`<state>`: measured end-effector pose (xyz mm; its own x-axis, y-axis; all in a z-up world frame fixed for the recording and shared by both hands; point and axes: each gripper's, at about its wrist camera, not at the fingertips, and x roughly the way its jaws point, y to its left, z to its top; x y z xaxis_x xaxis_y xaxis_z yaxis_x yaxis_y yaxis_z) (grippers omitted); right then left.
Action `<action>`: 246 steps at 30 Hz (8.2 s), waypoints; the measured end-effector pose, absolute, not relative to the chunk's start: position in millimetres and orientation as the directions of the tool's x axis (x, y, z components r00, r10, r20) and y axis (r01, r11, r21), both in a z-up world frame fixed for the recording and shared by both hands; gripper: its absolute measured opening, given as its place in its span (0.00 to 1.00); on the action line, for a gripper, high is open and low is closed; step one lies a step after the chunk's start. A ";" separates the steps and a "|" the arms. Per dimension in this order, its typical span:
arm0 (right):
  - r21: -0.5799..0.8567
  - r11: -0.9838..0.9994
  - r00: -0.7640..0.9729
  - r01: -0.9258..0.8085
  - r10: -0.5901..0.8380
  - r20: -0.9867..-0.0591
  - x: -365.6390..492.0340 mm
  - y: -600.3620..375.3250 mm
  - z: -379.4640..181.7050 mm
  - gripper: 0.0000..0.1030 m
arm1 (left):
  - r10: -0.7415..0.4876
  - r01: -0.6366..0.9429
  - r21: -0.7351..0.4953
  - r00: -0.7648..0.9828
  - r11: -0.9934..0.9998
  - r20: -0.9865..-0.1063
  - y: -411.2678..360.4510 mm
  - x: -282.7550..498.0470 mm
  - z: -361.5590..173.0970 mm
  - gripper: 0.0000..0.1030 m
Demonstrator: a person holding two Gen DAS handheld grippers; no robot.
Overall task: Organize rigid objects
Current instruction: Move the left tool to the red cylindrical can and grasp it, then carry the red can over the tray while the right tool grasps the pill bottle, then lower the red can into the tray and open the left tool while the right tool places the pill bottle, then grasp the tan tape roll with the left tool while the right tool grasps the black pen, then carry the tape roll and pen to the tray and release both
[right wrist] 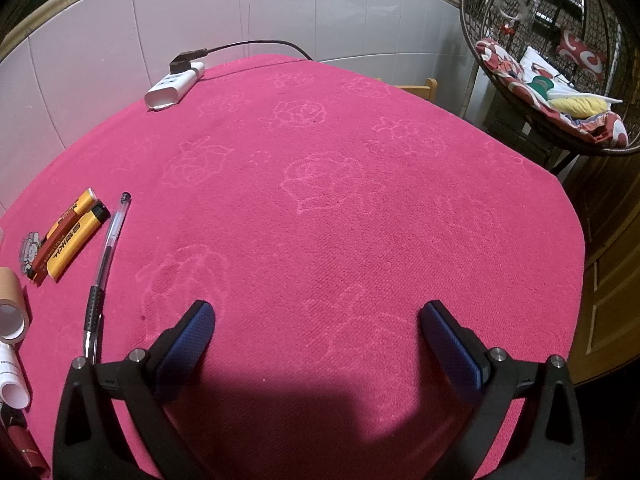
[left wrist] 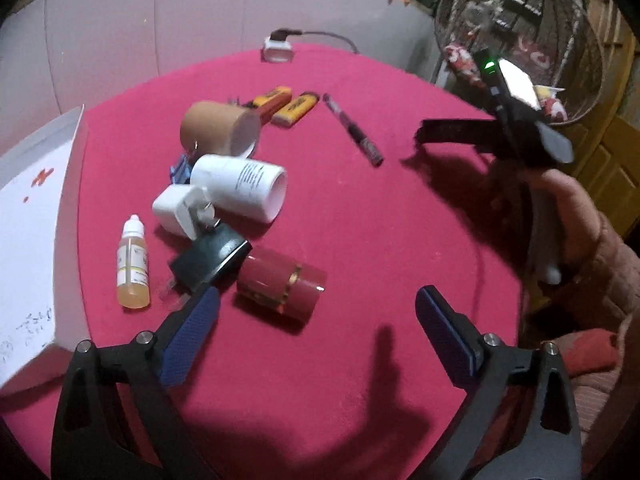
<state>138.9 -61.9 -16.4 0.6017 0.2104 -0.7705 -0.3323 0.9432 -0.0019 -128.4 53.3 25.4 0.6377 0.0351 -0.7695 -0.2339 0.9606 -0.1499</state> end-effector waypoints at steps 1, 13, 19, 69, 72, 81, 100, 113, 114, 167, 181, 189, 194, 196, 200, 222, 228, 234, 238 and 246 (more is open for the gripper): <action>-0.002 0.943 0.602 -0.332 0.210 -0.771 138.9 -61.9 -16.3 1.00 | 0.039 -0.239 -0.149 0.636 0.960 -0.770 52.3 -127.3 21.4 0.96; 0.087 0.894 0.572 -0.439 0.352 -0.741 128.3 -60.5 -10.0 1.00 | 0.094 -0.227 -0.063 0.620 0.972 -0.779 60.3 -120.9 12.2 0.44; 0.199 0.555 0.355 -0.807 0.727 -0.587 63.1 -17.5 25.3 1.00 | 0.153 -0.280 -0.045 0.644 0.959 -0.750 62.8 -142.7 21.8 0.44; 0.023 0.178 0.144 -0.984 0.857 -0.495 -62.2 112.9 123.3 0.35 | 0.658 -0.808 -0.036 0.503 0.588 -0.560 179.0 -284.8 125.8 0.44; 0.013 0.174 0.145 -0.985 0.857 -0.494 -69.6 124.2 126.1 0.35 | 0.672 -0.828 -0.044 0.484 0.559 -0.561 194.2 -292.9 127.1 0.44; -0.028 0.135 0.131 -0.990 0.857 -0.498 -95.9 155.9 127.7 0.35 | 0.698 -0.868 -0.033 0.421 0.496 -0.579 231.8 -300.0 123.6 0.44; -0.067 0.104 0.123 -0.992 0.808 -0.577 -129.7 227.6 101.0 0.35 | 0.632 -0.899 -0.015 0.319 0.437 -0.706 315.2 -275.9 71.3 0.44; 0.050 0.140 0.069 -0.989 0.727 -0.683 -106.1 282.3 43.1 0.35 | 0.618 -0.929 0.032 0.220 0.369 -0.755 346.6 -261.2 44.2 0.44; 0.059 0.142 0.064 -0.988 0.726 -0.684 -105.4 282.4 41.3 0.35 | 0.622 -0.930 0.041 0.211 0.365 -0.754 344.1 -260.9 44.4 0.45; 0.315 0.555 0.436 -0.770 0.818 -0.375 59.0 -10.2 81.5 1.00 | 0.663 -0.795 0.134 0.386 0.592 -0.641 199.7 -158.1 88.2 1.00; 0.406 0.664 0.472 -0.628 0.740 -0.479 112.5 -71.6 27.8 1.00 | 0.348 -0.415 0.096 0.588 0.905 -0.730 137.4 -64.0 58.1 1.00; 0.333 0.674 0.429 -0.659 0.701 -0.570 116.0 -48.5 13.1 1.00 | 0.311 -0.343 0.131 0.546 0.930 -0.778 117.7 -12.0 30.9 0.92; 0.193 0.664 0.402 -0.722 0.631 -0.664 109.5 -13.9 -0.3 1.00 | 0.289 -0.348 0.105 0.534 0.932 -0.794 123.4 -9.3 23.2 0.47; 0.161 0.655 0.396 -0.739 0.615 -0.682 106.9 -2.1 -5.4 1.00 | 0.286 -0.357 0.092 0.542 0.930 -0.790 125.4 -14.3 24.1 0.47; 0.093 0.618 0.379 -0.781 0.587 -0.715 99.0 23.1 -12.7 0.69 | 0.304 -0.382 0.086 0.559 0.920 -0.771 126.0 -25.4 30.7 0.46; 0.225 0.527 0.359 -0.820 0.779 -0.514 68.8 -22.8 68.6 0.07 | 0.491 -0.599 0.032 0.622 0.800 -0.610 123.8 -96.3 108.9 0.46; 0.217 0.428 0.301 -0.877 0.843 -0.447 37.5 -6.0 98.5 0.07 | 0.561 -0.663 0.044 0.595 0.748 -0.575 130.7 -121.2 121.9 0.46; 0.206 0.343 0.232 -0.917 0.876 -0.423 21.3 21.2 112.5 0.07 | 0.609 -0.719 0.029 0.566 0.694 -0.556 141.0 -149.3 128.2 0.46; 0.192 0.294 0.196 -0.936 0.891 -0.410 5.2 34.6 122.6 0.07 | 0.633 -0.748 0.019 0.547 0.664 -0.548 150.6 -166.8 129.5 0.46; 0.178 0.206 0.117 -0.962 0.903 -0.412 -24.4 74.6 133.6 0.07 | 0.676 -0.805 0.001 0.497 0.593 -0.544 171.2 -203.6 127.9 0.46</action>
<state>-24.4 74.6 133.6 0.1173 0.9034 -0.4125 -0.9620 0.2064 0.1785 -203.6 171.2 127.9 0.4975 0.6760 -0.5437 -0.8049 0.5934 0.0013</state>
